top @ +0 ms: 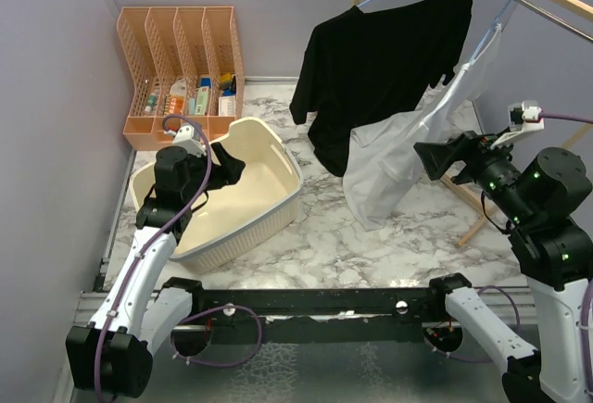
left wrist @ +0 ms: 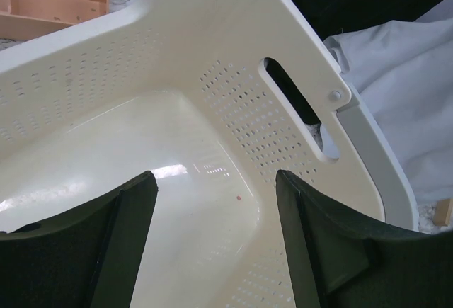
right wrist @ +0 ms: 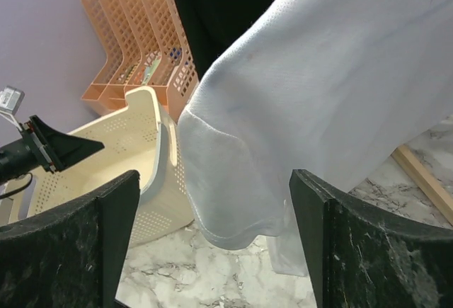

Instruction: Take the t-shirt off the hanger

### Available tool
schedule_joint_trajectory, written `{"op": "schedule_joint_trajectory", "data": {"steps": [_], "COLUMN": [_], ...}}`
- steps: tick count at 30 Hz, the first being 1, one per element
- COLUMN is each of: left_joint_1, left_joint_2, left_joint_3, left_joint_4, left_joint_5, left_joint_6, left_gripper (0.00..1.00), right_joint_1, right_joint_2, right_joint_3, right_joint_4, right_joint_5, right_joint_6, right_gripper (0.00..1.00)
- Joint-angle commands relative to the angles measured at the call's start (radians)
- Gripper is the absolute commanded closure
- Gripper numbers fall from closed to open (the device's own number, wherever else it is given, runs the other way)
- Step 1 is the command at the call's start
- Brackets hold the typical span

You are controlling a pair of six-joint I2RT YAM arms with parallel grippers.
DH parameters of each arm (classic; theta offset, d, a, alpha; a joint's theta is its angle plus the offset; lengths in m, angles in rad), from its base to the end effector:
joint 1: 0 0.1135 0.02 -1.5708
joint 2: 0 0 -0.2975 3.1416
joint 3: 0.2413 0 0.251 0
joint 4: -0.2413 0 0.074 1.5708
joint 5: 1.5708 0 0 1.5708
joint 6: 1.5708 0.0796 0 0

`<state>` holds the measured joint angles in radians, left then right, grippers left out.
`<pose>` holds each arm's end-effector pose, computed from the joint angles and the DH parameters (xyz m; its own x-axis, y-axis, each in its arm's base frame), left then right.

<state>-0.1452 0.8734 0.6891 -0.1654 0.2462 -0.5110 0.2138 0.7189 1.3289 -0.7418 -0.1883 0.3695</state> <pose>0.2164 -0.0513 0.3040 -0.4751 -0.4099 -0.7786 0.1542 0.8324 -0.5323 0.1067 0.0384 0.4782 -0.2605 0.3065 -0.9155 -0.3171 0.8685 0.3810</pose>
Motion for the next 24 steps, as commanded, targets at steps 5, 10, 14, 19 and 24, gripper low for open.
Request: {"op": "schedule_joint_trajectory", "data": {"steps": [5, 10, 14, 19, 24], "left_joint_1": [0.006, 0.006, 0.007, 0.007, 0.009], "left_joint_2": [-0.003, -0.002, -0.001, 0.006, 0.005], "left_joint_3": [-0.008, -0.008, -0.008, -0.008, -0.008], "left_joint_4": [0.024, 0.024, 0.025, 0.028, 0.026], "left_joint_5": [0.024, 0.024, 0.024, 0.031, 0.036], "left_joint_6": [-0.008, -0.009, -0.010, -0.012, -0.014], "left_gripper": [0.29, 0.29, 0.29, 0.29, 0.29], "right_joint_1": [-0.005, -0.005, -0.005, -0.004, -0.005], "right_joint_2": [0.000, 0.033, 0.091, 0.234, 0.397], "right_joint_3": [-0.017, 0.030, 0.088, 0.234, 0.410], "right_joint_4": [0.017, 0.002, -0.021, -0.055, -0.114], "right_joint_5": [-0.008, 0.004, 0.016, 0.042, 0.148], "right_joint_6": [0.001, -0.010, -0.013, -0.013, 0.015], "right_gripper": [0.05, 0.04, 0.05, 0.06, 0.10]}}
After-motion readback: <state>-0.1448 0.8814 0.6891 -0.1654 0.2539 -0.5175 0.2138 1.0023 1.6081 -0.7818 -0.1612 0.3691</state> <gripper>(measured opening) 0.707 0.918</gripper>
